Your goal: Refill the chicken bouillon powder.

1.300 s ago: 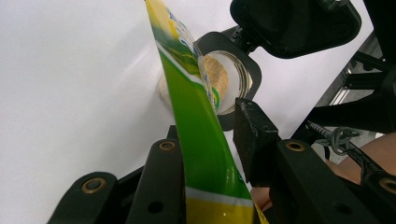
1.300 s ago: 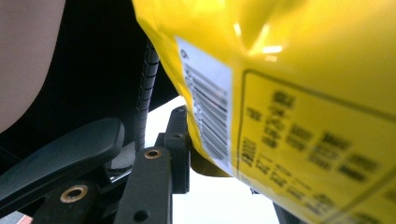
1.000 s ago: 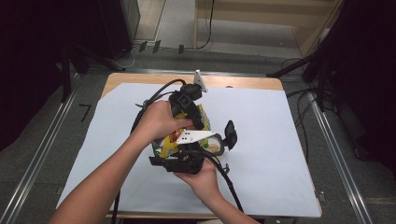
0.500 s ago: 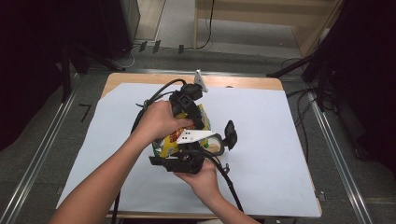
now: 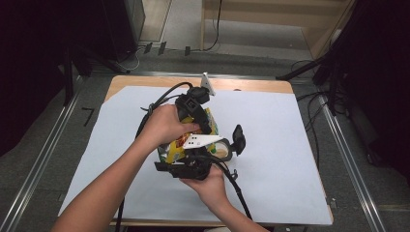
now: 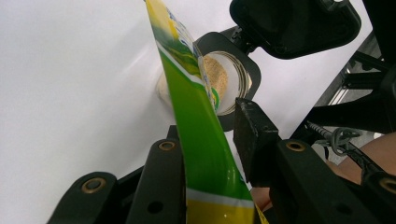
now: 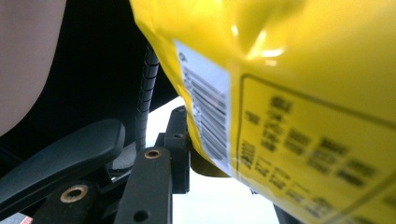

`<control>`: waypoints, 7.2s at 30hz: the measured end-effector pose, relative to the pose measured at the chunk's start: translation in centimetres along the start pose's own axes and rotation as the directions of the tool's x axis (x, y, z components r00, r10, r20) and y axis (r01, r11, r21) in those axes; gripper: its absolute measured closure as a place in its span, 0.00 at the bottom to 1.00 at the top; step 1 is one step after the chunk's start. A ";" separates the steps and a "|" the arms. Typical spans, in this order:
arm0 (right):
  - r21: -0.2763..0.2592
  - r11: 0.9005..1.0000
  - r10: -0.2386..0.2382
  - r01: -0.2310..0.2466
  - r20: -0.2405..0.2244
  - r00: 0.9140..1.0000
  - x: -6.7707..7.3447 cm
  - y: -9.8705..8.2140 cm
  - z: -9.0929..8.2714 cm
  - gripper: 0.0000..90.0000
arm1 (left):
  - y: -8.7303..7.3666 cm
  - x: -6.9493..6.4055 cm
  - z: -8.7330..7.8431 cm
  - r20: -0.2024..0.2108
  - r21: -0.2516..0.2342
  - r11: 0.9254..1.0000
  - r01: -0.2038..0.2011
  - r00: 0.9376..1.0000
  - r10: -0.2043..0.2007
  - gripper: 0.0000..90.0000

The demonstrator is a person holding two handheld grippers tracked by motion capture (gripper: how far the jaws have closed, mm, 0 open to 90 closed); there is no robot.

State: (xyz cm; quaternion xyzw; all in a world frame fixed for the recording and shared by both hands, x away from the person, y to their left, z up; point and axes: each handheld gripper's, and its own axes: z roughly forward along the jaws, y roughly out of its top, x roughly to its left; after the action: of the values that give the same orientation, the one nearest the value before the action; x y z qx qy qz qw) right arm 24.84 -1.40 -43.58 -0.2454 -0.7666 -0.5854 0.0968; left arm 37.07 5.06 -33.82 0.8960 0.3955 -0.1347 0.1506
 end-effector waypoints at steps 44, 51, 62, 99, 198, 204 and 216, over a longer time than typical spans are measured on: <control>-0.002 1.000 0.012 -0.012 -0.008 1.000 0.1 0.0 -0.2 0.76 | 0.2 0.0 0.2 0.018 0.017 1.000 0.007 1.000 -0.007 0.81; 0.000 1.000 0.010 -0.010 -0.006 1.000 0.1 0.0 -0.3 0.76 | 0.3 -0.1 0.2 0.018 0.016 1.000 0.009 1.000 -0.009 0.81; -0.003 1.000 -0.002 0.002 0.005 1.000 0.1 -0.1 -0.3 0.76 | 0.3 -0.2 0.3 0.017 0.020 1.000 0.004 1.000 -0.004 0.81; 0.057 0.994 -0.098 0.097 0.025 0.995 0.2 -2.5 1.2 0.70 | -3.2 1.2 0.8 0.114 -0.101 0.995 -0.022 0.993 0.034 0.89; 0.152 0.975 -0.195 0.163 0.228 0.954 -2.2 -6.6 2.4 0.42 | -9.7 6.5 -2.0 0.243 -0.421 0.903 -0.083 0.949 0.201 1.00; 0.147 0.979 -0.173 0.141 0.232 0.957 -2.3 -6.2 1.9 0.42 | -10.4 7.1 -3.2 0.196 -0.465 0.882 -0.078 0.962 0.189 1.00; 0.121 0.983 -0.165 0.136 0.281 0.945 -2.3 -5.2 0.8 0.42 | -11.2 8.0 -5.0 0.189 -0.529 0.846 -0.069 0.962 0.196 1.00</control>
State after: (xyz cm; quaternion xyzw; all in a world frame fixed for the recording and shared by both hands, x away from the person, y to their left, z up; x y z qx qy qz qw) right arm 24.40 -2.27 -49.27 -0.2641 -0.8173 -0.5097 -0.0495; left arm 34.46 19.48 -33.97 0.8253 0.3332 -0.1179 0.4405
